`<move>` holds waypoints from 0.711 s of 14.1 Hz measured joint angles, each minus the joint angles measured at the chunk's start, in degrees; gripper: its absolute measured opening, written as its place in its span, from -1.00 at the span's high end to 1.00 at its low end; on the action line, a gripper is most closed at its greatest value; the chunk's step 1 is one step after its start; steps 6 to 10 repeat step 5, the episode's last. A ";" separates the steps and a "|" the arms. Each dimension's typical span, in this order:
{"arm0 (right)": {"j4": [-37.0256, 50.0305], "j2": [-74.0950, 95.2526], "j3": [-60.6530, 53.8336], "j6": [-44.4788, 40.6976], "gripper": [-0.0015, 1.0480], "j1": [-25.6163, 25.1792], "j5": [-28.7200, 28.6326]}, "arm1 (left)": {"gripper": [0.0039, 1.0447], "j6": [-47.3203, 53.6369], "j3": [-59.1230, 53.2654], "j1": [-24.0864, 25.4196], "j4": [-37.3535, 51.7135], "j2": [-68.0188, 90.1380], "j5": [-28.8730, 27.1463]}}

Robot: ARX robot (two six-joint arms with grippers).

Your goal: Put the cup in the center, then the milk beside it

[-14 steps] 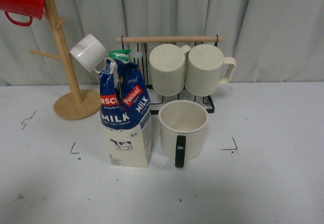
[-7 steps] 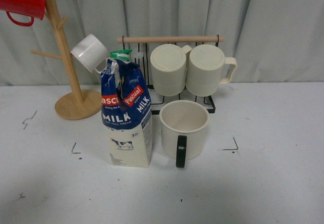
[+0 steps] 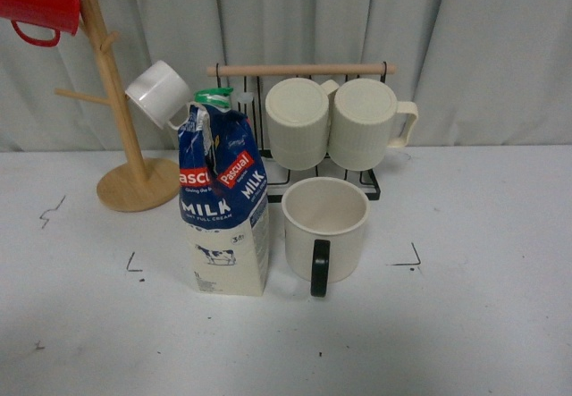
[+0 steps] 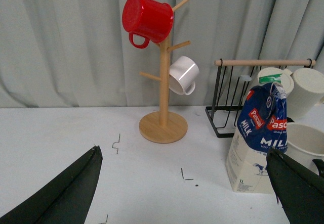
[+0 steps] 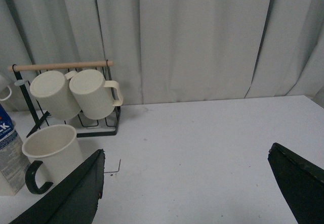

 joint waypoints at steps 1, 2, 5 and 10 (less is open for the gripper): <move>0.00 0.00 0.00 0.00 -0.87 0.00 0.00 | -0.88 0.00 0.00 0.00 0.00 0.00 0.00; 0.00 0.00 0.00 0.00 -0.87 0.00 0.00 | -0.88 0.00 0.00 0.00 0.00 0.00 0.00; 0.00 0.00 0.00 0.00 -0.87 0.00 0.00 | -0.88 0.00 0.00 0.00 0.00 0.00 0.00; 0.00 0.00 0.00 0.00 -0.87 0.00 0.00 | -0.88 0.00 0.00 0.00 0.00 0.00 0.00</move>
